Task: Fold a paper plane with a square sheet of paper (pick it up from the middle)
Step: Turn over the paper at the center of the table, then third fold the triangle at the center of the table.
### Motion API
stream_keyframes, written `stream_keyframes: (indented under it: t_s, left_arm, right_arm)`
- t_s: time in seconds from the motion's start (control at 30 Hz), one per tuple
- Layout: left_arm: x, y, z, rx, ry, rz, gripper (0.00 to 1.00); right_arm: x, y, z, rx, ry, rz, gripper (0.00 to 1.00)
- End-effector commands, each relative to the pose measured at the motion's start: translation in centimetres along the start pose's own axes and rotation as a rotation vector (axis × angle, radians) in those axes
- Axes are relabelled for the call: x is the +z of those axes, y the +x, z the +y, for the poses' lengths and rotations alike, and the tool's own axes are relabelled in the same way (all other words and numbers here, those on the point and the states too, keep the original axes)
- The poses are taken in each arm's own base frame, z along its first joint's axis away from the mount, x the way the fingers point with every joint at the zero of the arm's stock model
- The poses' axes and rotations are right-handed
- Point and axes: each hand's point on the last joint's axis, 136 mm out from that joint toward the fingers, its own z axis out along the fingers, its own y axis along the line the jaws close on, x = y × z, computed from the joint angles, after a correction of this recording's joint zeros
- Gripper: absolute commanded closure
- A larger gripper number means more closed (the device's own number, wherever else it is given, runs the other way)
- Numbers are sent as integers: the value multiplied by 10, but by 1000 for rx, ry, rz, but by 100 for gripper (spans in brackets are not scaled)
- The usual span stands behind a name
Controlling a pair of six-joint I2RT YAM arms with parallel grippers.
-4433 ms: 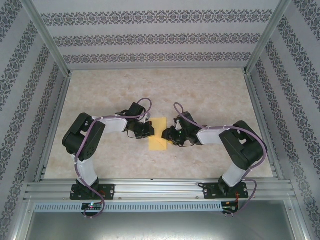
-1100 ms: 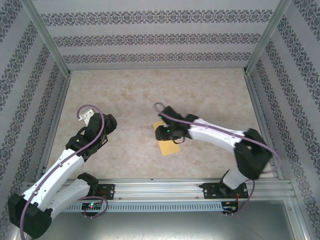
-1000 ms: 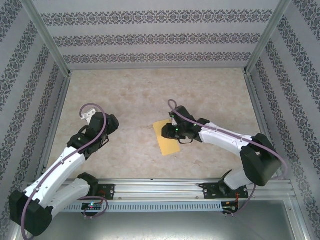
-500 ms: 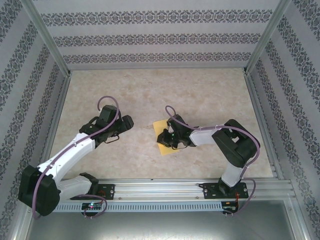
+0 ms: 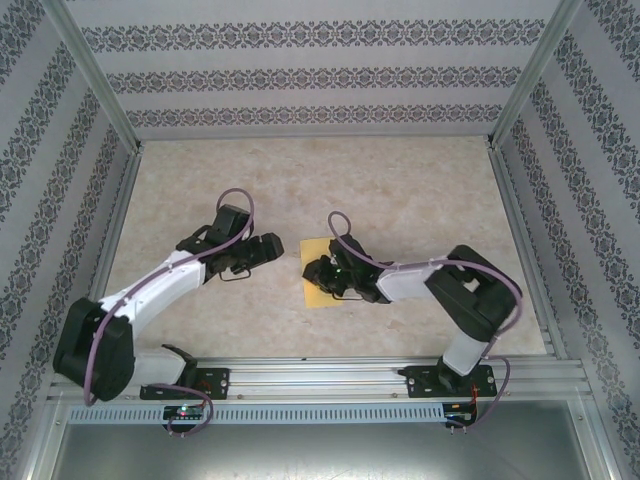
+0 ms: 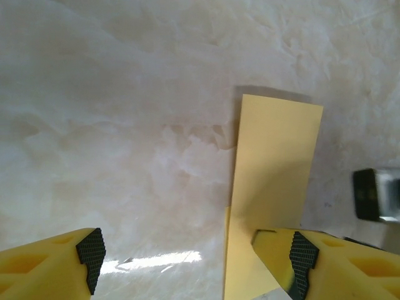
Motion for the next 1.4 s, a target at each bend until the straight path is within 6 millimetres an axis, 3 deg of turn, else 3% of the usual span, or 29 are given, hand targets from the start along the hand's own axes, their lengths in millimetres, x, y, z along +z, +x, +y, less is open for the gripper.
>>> stream_keyframes:
  t_s: [0.0,0.13,0.3,0.5,0.6,0.83,0.87,1.13,1.37]
  left_arm:
    - [6,-20,-36,54,100,10,22]
    - [20,-21,-61,87,130,38,23]
    - [42,-11,-91,134,154,109,27]
    - [72,0,-107,179,128,228,47]
    - [82,2,-106,182,127,245,49]
    - [107,14,-101,157,110,338,58]
    - [110,15,-96,153,92,340,59]
    - [115,19,-73,162,7,337,59]
    - [124,23,-55,136,-31,366,59]
  right_arm:
    - [-32,-14,-2,-104,64,-131,73]
    - [-67,-23,-25,-90,117,-238,60]
    - [-99,-29,-57,-31,151,-298,56]
    - [-118,-31,-77,9,147,-340,49]
    - [-120,-27,-89,32,153,-345,47]
    - [-116,-27,-75,-3,121,-311,44]
    - [-114,-30,-62,-20,98,-301,44]
    - [-90,-25,-38,-82,51,-182,45]
    - [-72,-21,-29,-104,30,-107,46]
